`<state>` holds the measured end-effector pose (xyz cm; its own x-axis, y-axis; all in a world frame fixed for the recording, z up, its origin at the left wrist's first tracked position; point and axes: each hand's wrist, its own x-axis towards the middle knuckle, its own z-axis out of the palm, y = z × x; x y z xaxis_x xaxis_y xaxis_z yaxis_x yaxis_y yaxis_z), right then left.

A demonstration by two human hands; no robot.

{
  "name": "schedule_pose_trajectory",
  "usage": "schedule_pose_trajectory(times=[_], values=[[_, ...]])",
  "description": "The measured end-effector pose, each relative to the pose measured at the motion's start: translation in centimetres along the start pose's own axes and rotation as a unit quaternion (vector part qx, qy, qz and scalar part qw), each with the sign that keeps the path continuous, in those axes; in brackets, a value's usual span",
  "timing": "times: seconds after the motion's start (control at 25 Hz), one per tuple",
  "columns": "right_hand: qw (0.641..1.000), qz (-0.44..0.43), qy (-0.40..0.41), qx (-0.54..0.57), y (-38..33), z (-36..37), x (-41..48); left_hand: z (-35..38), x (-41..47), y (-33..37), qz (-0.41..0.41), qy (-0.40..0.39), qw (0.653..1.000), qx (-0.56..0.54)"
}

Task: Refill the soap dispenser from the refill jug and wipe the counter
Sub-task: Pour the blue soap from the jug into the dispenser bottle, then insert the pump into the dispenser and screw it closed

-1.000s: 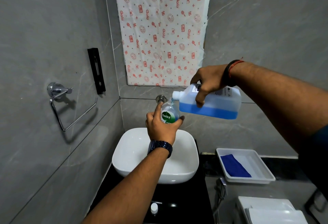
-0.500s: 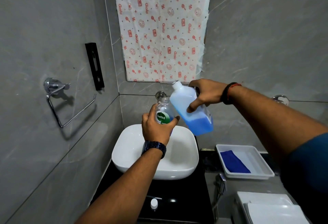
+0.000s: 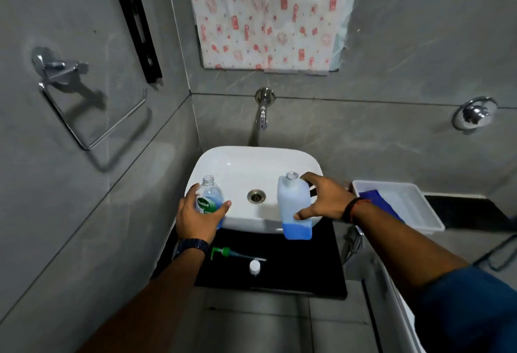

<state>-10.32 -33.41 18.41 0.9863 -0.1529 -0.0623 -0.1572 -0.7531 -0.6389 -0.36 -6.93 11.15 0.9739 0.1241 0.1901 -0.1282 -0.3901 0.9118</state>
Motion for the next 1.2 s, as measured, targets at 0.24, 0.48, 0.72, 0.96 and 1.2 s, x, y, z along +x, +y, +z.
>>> schedule_pose_trajectory(times=[0.24, 0.48, 0.72, 0.96, 1.2], values=[[0.997, 0.041, 0.015, 0.061, 6.1, 8.5, 0.1, -1.3, 1.5, -9.7, -0.038, -0.024, 0.999, 0.006], [0.995, 0.055, 0.039, 0.074, 10.5, 14.8, -0.8, -1.2, 1.6, -16.4, -0.085, -0.030, 0.996, -0.007], [0.987, 0.076, 0.053, 0.132, 12.5, 15.6, -0.7, -0.7, 1.0, -18.4, -0.050, -0.022, 0.998, 0.020], [0.963, 0.208, 0.124, -0.119, 12.4, 17.8, -4.2, -0.6, 0.9, -19.4, -0.069, -0.013, 0.997, 0.017], [0.974, -0.019, 0.092, -0.205, 7.0, 24.1, -3.6, -0.4, 0.8, -19.9, -0.063, -0.006, 0.998, 0.012]])
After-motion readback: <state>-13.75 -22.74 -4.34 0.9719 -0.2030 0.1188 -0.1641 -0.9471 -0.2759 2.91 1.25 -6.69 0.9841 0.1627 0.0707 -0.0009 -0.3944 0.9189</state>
